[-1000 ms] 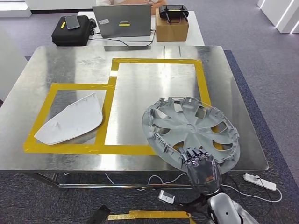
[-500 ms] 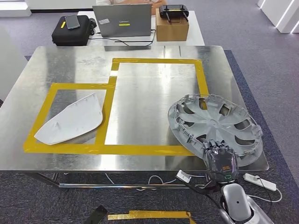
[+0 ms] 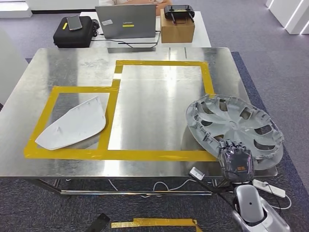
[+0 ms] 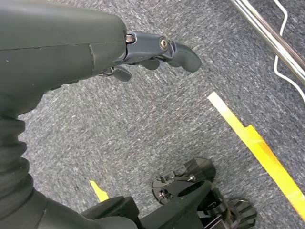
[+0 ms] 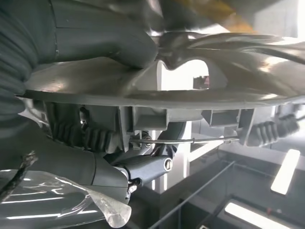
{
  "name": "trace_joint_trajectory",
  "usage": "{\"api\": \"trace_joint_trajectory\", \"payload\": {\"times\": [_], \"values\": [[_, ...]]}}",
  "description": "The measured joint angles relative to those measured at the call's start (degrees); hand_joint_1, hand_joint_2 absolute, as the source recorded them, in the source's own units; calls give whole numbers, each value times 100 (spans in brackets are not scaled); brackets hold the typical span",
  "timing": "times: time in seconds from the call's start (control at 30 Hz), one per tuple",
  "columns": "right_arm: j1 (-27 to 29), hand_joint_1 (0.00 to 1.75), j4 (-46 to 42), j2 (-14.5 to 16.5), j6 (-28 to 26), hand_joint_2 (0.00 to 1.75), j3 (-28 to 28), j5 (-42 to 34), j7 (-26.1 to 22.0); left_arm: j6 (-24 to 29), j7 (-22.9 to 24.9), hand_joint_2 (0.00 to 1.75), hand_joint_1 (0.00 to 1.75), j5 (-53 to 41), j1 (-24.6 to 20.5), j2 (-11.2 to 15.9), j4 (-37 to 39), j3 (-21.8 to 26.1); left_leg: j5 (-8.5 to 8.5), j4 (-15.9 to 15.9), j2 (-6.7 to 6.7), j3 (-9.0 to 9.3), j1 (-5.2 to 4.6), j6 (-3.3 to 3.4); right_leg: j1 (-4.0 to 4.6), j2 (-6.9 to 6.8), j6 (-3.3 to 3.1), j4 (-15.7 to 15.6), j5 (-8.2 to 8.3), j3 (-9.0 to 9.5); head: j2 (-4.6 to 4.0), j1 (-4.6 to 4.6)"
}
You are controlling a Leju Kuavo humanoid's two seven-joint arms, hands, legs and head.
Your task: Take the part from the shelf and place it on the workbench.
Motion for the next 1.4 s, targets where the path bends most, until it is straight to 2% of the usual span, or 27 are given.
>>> {"api": "trace_joint_trajectory", "payload": {"times": [0.13,0.27,0.37,0.5,0.83,1.4], "values": [[-274,175,7,-47,-24,175,275,-1,165,-4,0,175,0,-34,0,6,0,-1,1,0,3,-5,0,0,-1,6,2,1,4,-5,0,-1],[-749,175,10,-72,-9,175,885,-1,364,-30,5,175,0,-79,-16,6,0,-15,1,0,9,-4,1,-1,0,17,3,1,7,-12,0,-2],[-1032,175,11,-70,28,175,1299,2,350,-50,17,175,0,-87,-27,5,0,-24,2,0,4,-6,2,-3,3,7,3,2,7,-12,0,-2],[-1215,175,26,-61,82,175,1581,0,232,-86,36,175,0,-88,-36,4,0,-34,5,0,-2,-12,5,-5,3,0,2,3,7,-13,0,-1],[-1338,175,61,-55,83,175,1850,-1,206,-94,48,175,0,-88,-41,6,0,-86,5,0,-2,-15,3,-5,0,-1,3,2,6,-14,0,0],[-1236,175,220,77,72,175,1803,-1,-123,-27,58,175,0,-86,-39,4,0,-114,5,0,-2,-16,4,-5,1,0,3,3,6,-17,0,-1]]}}
